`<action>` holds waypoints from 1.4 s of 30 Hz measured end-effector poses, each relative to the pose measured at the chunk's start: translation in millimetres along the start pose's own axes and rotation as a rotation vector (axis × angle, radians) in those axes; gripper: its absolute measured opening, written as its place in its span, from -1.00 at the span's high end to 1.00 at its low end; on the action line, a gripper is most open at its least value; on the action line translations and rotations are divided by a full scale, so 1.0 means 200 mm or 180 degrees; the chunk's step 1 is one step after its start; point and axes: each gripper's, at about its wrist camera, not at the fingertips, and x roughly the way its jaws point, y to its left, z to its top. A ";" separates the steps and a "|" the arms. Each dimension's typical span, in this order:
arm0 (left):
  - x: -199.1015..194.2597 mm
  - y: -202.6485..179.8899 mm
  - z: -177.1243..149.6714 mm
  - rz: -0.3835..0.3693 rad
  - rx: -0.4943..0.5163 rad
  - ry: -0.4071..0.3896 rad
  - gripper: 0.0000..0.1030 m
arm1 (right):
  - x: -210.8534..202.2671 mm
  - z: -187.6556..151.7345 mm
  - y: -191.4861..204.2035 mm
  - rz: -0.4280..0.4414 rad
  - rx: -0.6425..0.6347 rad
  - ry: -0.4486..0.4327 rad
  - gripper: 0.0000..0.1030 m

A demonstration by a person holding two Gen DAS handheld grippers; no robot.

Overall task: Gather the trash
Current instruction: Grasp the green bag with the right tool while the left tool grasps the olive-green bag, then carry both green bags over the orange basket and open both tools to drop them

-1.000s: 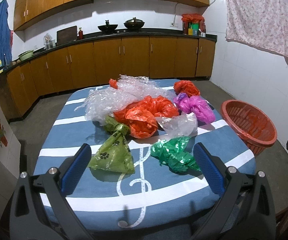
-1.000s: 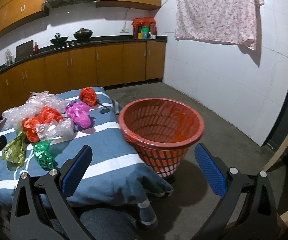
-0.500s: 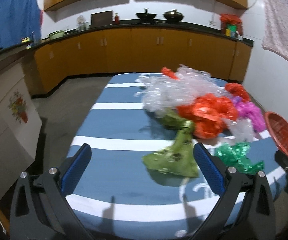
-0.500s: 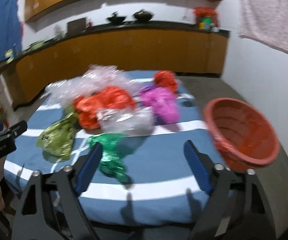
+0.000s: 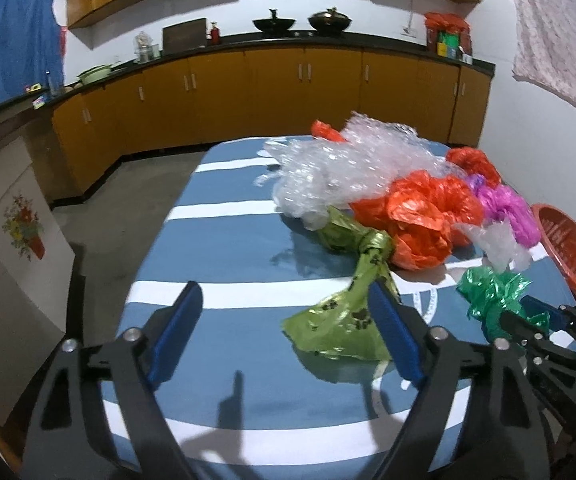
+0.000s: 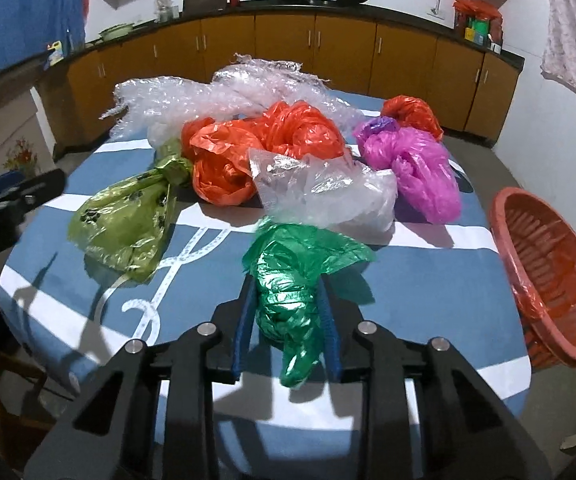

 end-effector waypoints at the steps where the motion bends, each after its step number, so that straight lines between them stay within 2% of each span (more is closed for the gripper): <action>1: 0.01 -0.01 0.00 -0.0029 0.0014 0.0020 -0.45 | -0.01 -0.01 -0.02 0.0002 0.0021 -0.0004 0.44; 5: 0.05 -0.07 0.00 -0.0211 0.0042 0.0106 -0.31 | -0.09 -0.05 -0.08 -0.0042 0.0116 -0.0051 0.46; 10: 0.11 -0.14 0.02 -0.0400 0.0131 0.0199 -0.29 | -0.16 -0.08 -0.19 -0.0136 0.0275 -0.0102 0.46; 14: 0.19 -0.22 0.03 -0.0392 0.0262 0.0305 -0.29 | -0.22 -0.09 -0.26 -0.0155 0.0393 -0.0154 0.46; 20: 0.35 -0.25 0.01 -0.0437 0.0291 0.0617 0.08 | -0.28 -0.09 -0.27 -0.0170 0.0354 -0.0234 0.46; 22: 0.37 -0.24 0.00 -0.0507 0.0259 0.0682 0.54 | -0.29 -0.09 -0.27 -0.0161 0.0358 -0.0259 0.46; 23: 0.37 -0.23 -0.01 -0.0566 0.0220 0.0699 0.65 | -0.30 -0.09 -0.28 -0.0150 0.0362 -0.0276 0.46; 25: 0.35 -0.21 -0.01 -0.0645 0.0171 0.0652 0.81 | -0.32 -0.08 -0.27 -0.0123 0.0347 -0.0331 0.46; 34: 0.09 -0.15 0.01 -0.0848 0.0116 0.0325 0.83 | -0.46 -0.03 -0.27 -0.0057 0.0292 -0.0643 0.46; 38: -0.03 -0.17 0.08 -0.0969 0.0116 0.0151 0.83 | -0.52 -0.01 -0.31 -0.0148 0.0322 -0.0787 0.46; 42: -0.14 -0.27 0.16 -0.1141 0.0191 -0.0040 0.83 | -0.55 0.00 -0.40 -0.0359 0.0431 -0.0846 0.46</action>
